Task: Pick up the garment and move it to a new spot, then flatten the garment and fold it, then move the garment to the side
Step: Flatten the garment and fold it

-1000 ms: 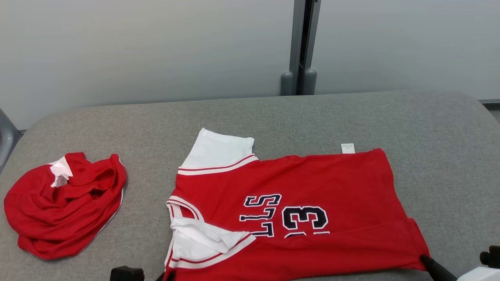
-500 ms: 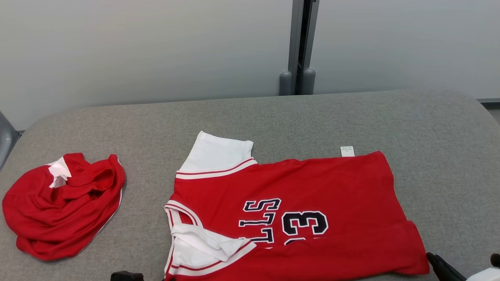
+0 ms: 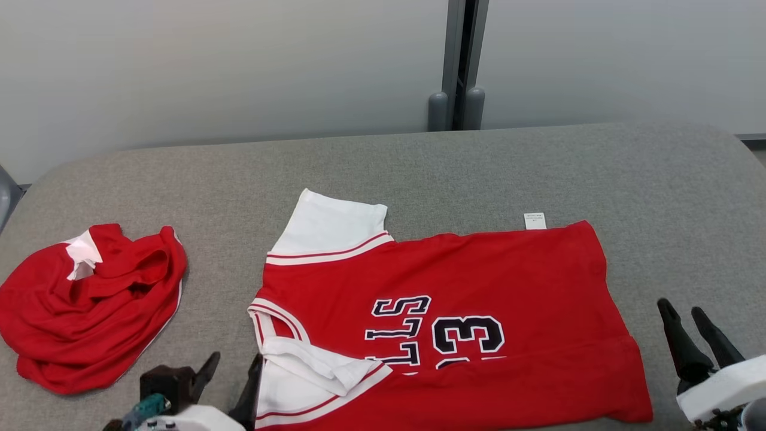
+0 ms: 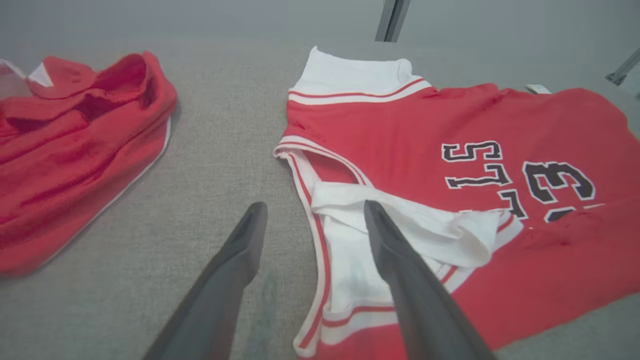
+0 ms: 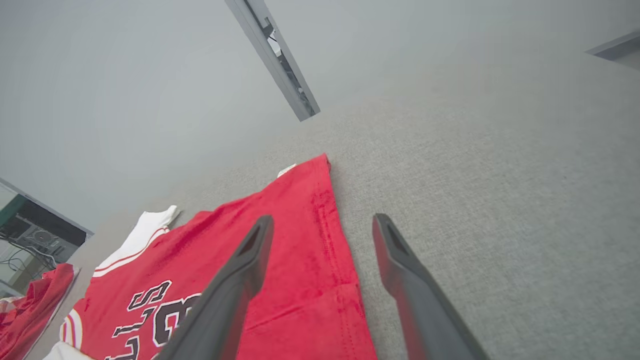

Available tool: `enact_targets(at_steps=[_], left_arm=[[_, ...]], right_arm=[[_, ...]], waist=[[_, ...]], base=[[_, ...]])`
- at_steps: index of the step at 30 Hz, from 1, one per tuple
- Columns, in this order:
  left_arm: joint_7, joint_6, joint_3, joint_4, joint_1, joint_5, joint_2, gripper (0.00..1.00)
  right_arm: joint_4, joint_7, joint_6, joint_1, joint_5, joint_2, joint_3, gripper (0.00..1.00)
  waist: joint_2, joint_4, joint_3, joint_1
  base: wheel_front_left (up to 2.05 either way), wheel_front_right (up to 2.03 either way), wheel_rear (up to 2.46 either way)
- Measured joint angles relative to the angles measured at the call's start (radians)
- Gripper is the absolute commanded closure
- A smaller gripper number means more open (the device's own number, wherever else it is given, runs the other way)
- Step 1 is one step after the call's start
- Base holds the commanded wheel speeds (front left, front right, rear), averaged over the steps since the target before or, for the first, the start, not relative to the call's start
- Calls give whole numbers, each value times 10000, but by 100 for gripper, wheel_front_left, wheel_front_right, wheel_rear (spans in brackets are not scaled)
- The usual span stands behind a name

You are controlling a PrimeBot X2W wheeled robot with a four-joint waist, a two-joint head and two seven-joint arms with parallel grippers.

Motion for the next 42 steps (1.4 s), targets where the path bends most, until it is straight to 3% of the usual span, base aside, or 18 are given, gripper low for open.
enact_targets(at_steps=[6,17,27,42], left_arm=[[-506,21,345,282,-1090,56,-370,0],[-347,0,320,1825,-4329,1022,-209,0],[500,-834,-324,3925,-7304,1764,-209,0],[1189,-1181,-775,6694,-9536,2222,-343,0]], right_arm=[[-798,-217,0,-537,-982,314,163,0],[-1939,-546,0,-1932,-2341,861,188,0],[-2243,-646,0,-2512,-2823,1304,454,0],[-2069,-823,0,-2633,-2884,1737,612,0]], waist=[[0,-177,516,0],[0,-794,2176,0],[0,-1452,3749,0],[0,-2024,4521,0]], base=[[0,0,0],[0,0,0],[0,0,0],[0,0,0]])
